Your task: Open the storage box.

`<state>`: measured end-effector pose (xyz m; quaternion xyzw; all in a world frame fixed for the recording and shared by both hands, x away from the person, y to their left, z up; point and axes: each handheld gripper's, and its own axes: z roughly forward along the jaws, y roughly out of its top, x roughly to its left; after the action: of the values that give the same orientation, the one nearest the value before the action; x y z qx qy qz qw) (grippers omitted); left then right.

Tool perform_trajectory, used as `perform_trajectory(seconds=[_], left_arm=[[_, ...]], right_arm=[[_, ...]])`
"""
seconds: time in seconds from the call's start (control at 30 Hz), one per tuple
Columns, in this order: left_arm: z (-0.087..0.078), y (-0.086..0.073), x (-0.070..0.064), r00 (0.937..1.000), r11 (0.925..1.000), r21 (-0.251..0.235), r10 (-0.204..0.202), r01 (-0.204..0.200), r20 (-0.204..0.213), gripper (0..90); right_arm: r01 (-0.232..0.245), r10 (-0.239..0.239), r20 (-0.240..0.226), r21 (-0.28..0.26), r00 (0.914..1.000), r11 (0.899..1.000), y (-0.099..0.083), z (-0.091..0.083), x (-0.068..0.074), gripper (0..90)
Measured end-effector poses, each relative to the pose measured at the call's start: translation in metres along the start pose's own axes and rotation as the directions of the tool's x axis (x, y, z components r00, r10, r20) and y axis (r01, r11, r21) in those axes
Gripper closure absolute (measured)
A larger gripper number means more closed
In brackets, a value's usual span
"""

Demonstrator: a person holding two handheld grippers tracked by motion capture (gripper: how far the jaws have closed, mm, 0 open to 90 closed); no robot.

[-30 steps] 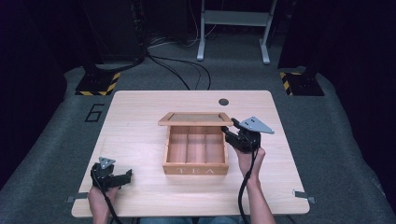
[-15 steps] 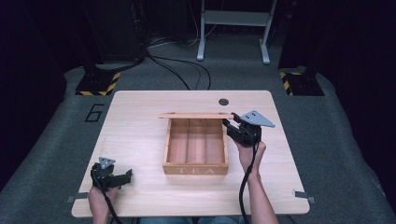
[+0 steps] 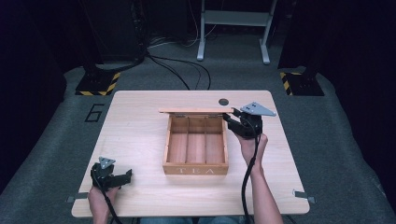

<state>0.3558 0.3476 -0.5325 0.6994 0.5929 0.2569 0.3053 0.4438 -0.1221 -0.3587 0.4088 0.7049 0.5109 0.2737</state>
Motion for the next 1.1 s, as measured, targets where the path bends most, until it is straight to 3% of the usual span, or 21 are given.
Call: perform_trajectory(seconds=[0.43, 1.1], left_arm=[[0.0, 0.0, 0.0, 1.0, 1.0, -0.001, -0.004, 0.004, 0.002, 3.4], [0.0, 0.0, 0.0, 1.0, 1.0, -0.001, -0.004, 0.004, 0.001, 3.4]], right_arm=[[-0.026, 0.027, -0.018, 0.036, 0.9995, 0.999, 0.018, 0.008, -0.01, 59.4], [-0.023, 0.024, -0.025, 0.039, 0.9994, 0.999, 0.019, 0.01, -0.012, 59.4]])
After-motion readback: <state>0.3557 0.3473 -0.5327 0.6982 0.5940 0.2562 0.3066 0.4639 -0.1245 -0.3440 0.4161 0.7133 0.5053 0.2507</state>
